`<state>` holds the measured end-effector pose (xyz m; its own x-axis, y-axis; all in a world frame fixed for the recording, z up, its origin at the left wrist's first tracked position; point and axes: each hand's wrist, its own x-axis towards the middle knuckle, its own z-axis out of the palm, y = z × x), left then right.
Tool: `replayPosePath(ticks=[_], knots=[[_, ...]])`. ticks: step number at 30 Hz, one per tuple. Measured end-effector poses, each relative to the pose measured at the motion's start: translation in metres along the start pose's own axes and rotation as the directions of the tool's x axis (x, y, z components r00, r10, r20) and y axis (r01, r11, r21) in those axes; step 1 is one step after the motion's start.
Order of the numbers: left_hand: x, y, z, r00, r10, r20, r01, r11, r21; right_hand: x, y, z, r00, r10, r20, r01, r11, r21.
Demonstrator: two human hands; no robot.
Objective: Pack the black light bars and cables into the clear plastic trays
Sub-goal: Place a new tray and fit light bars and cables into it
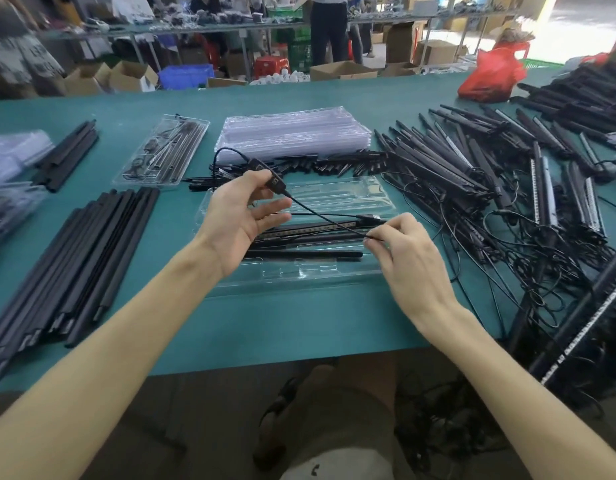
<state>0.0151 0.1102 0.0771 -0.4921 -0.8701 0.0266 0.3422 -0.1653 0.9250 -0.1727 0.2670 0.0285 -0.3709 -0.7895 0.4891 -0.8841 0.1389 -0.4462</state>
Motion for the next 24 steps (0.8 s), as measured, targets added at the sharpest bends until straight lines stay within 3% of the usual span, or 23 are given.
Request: replayPosePath(ticks=[5, 8, 11, 15, 18, 21, 24], knots=[[-0.006, -0.003, -0.011, 0.996, -0.04, -0.078, 0.05, 0.99, 0.131, 0.011, -0.001, 0.008, 0.979, 0.147, 0.139, -0.164, 0.979, 0.124], [-0.01, -0.004, -0.021, 0.988, -0.071, -0.139, 0.103, 0.965, 0.24, 0.008, -0.003, 0.014, 0.974, 0.147, 0.173, -0.168, 0.979, 0.118], [-0.015, -0.008, -0.035, 0.977, -0.097, -0.192, 0.174, 0.884, 0.434, 0.005, -0.003, 0.015, 0.976, 0.138, 0.171, -0.16, 0.98, 0.119], [-0.027, -0.011, -0.049, 0.972, -0.185, -0.144, 0.234, 0.767, 0.597, 0.007, -0.002, 0.015, 0.976, 0.136, 0.171, -0.158, 0.98, 0.122], [-0.031, -0.008, -0.054, 0.977, -0.195, -0.091, 0.193, 0.611, 0.768, 0.007, -0.001, 0.017, 0.983, 0.138, 0.12, -0.154, 0.98, 0.13], [-0.031, -0.001, -0.055, 0.989, -0.098, -0.107, 0.142, 0.487, 0.862, 0.007, 0.003, 0.02, 0.978, 0.205, 0.026, -0.205, 0.943, 0.264], [-0.033, 0.0, -0.056, 0.989, 0.105, -0.101, 0.08, 0.192, 0.978, 0.007, 0.006, 0.02, 0.95, 0.31, -0.037, -0.267, 0.867, 0.42]])
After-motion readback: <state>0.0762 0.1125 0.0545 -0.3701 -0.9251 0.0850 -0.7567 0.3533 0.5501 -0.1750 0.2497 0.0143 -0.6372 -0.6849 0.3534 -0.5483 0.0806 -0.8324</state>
